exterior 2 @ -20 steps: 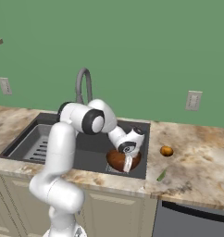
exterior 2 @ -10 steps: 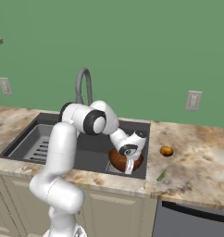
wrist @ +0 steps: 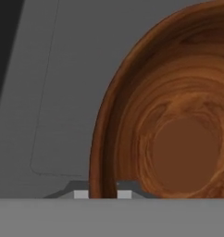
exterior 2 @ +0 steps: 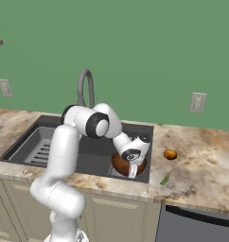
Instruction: Remove the mango and lemon wedge from the sink. Then move the bowl and cup from the counter to the sink for washing.
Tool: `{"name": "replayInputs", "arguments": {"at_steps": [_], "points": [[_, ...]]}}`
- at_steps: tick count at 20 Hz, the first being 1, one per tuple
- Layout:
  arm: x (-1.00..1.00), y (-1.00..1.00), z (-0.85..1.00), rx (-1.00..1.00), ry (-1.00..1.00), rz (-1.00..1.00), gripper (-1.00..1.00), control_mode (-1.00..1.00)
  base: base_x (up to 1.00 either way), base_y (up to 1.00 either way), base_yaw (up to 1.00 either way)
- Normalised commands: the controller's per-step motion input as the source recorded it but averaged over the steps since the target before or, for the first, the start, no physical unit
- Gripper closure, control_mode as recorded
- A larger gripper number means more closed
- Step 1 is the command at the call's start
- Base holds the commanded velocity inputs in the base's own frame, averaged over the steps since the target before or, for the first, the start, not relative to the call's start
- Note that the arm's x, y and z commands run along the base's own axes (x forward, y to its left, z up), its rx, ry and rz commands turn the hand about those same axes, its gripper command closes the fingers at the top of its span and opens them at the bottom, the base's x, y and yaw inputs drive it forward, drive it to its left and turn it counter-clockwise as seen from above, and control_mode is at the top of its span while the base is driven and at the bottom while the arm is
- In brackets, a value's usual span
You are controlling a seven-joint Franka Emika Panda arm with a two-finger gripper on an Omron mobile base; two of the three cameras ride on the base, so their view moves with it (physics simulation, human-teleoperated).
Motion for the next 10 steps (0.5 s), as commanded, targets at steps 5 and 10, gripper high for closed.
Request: {"name": "replayInputs", "arguments": {"at_steps": [5,10], "points": [[0.02,0.09,0.0,0.0,-0.02,0.0,-1.0,-1.0,0.0,0.0,0.0],[0.0,0.07,0.0,0.0,0.0,0.0,-1.0,-1.0,0.0,0.0,0.0]]}}
